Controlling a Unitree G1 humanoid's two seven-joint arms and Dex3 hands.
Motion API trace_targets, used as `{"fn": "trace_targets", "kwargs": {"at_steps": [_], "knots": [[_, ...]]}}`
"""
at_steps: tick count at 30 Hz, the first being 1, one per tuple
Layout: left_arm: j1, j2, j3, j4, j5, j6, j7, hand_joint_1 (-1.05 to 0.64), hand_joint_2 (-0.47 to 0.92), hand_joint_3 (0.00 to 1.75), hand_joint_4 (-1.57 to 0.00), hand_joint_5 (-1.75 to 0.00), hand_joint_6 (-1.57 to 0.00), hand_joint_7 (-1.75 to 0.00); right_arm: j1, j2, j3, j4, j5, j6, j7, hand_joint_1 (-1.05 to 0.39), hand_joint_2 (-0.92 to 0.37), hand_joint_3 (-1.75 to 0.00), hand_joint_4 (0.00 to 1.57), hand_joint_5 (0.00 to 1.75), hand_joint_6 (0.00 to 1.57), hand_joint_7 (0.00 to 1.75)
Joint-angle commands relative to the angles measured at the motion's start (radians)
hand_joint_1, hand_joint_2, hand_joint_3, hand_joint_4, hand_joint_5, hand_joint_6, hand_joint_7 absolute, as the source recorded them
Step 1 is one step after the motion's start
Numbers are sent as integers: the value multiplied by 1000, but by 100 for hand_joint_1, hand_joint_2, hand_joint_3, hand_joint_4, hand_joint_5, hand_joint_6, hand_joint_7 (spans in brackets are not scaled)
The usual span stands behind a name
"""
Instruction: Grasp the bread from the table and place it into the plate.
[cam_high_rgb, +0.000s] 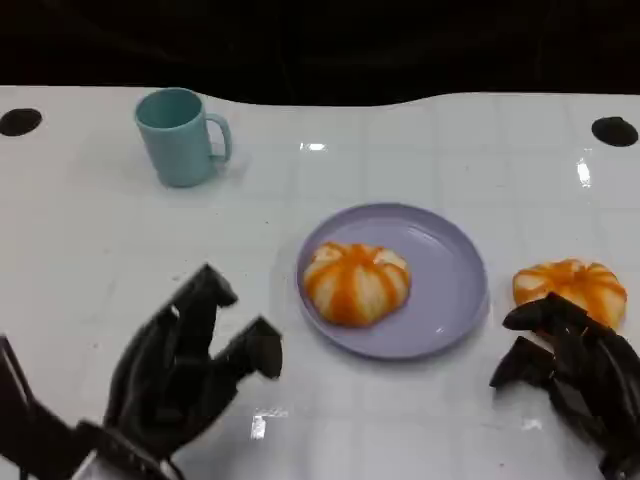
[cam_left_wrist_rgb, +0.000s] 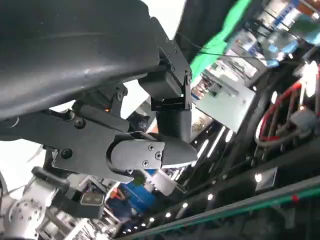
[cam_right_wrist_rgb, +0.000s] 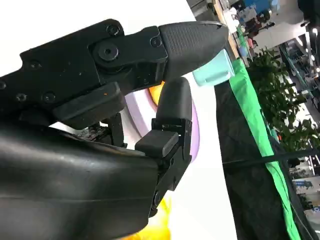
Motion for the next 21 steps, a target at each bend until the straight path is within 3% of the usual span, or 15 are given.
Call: {"fn": "trace_targets", "kwargs": {"at_steps": [1, 10, 21], "knots": [[65, 16, -2, -47, 10, 33, 20, -51, 92, 26, -92, -175, -69, -174, 17, -13, -1, -3, 2, 20, 1, -55, -92, -23, 67, 155, 63, 120], [109, 2, -26, -35, 71, -29, -1, -52, 92, 27, -90, -175, -68, -175, 29, -6, -9, -47, 20, 81, -10, -56, -92, -19, 67, 156, 62, 121], [89, 11, -24, 4, 87, -45, -17, -54, 92, 22, -92, -175, -68, -175, 46, -7, -2, -75, 16, 88, -20, -55, -92, -19, 62, 156, 60, 120]]}}
